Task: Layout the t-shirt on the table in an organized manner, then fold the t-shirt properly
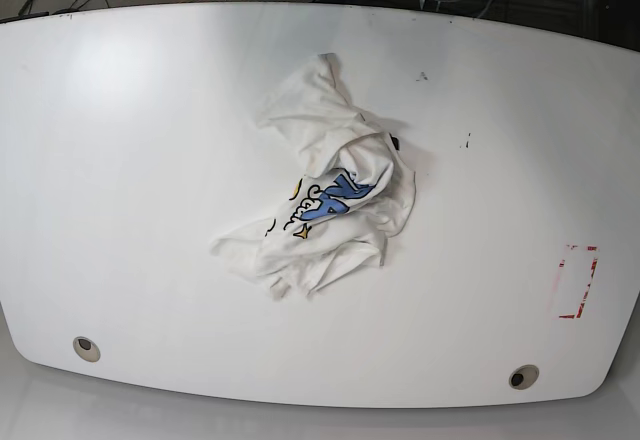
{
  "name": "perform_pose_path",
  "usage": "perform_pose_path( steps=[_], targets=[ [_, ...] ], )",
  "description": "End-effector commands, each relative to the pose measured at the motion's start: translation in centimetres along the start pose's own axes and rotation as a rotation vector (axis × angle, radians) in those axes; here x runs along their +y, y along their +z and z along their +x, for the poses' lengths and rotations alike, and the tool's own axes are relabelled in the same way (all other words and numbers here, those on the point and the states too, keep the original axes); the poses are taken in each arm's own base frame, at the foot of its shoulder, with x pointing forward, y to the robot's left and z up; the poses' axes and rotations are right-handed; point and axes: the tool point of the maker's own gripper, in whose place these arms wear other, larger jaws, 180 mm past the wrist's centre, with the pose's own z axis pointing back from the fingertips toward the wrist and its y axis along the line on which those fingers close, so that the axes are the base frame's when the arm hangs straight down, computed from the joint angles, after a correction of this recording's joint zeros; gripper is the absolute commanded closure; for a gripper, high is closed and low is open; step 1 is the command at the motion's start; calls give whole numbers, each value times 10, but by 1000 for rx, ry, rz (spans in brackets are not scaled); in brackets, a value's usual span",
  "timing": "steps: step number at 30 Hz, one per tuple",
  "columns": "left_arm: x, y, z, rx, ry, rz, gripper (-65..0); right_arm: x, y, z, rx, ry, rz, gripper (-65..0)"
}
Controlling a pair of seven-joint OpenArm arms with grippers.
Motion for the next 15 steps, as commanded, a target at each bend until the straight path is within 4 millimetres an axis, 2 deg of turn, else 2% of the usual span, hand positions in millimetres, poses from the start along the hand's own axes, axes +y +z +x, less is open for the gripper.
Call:
perform_pose_path(
  steps=[1,15],
  targets=[
    [-1,0,-1,-2,5,-1,-28,-4,1,4,-12,2,-5,-4],
    [-2,0,-3,4,3,0,-27,-2,1,3,-7,2,0,-5]
  ],
)
